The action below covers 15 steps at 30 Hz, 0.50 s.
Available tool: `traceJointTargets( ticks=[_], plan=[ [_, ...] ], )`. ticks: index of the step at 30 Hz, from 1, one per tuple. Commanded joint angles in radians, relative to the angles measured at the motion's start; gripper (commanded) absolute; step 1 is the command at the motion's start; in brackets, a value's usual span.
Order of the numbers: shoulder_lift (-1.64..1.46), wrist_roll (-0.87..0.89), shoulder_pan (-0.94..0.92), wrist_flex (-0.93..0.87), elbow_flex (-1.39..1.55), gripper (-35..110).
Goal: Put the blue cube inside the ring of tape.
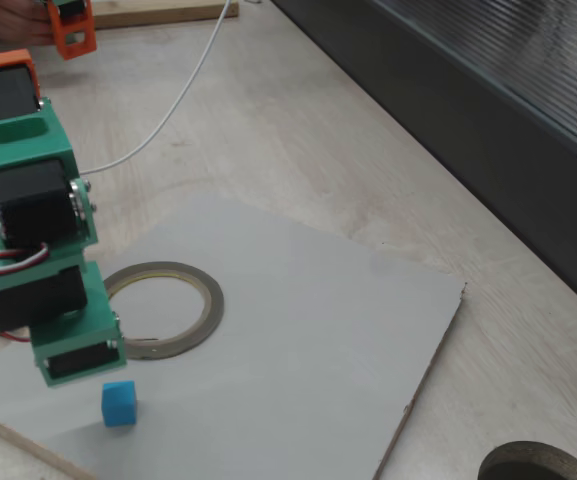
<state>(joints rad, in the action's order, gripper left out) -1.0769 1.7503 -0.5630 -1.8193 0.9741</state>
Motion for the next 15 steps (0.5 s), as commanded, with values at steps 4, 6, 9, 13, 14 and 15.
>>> traceJointTargets(
  ticks=[4, 6, 9, 13, 14, 15],
  plan=[
    [-0.028, 0.006, -0.009, -0.002, -0.002, 2],
    [-0.029, 0.006, -0.008, -0.002, -0.002, 2],
    [-0.029, 0.006, -0.008, -0.002, -0.002, 2],
    [-0.029, 0.006, 0.026, -0.002, -0.002, 2],
    [-0.029, 0.006, 0.048, -0.002, -0.002, 2],
    [-0.029, 0.006, 0.064, -0.002, -0.002, 2]
  ],
)
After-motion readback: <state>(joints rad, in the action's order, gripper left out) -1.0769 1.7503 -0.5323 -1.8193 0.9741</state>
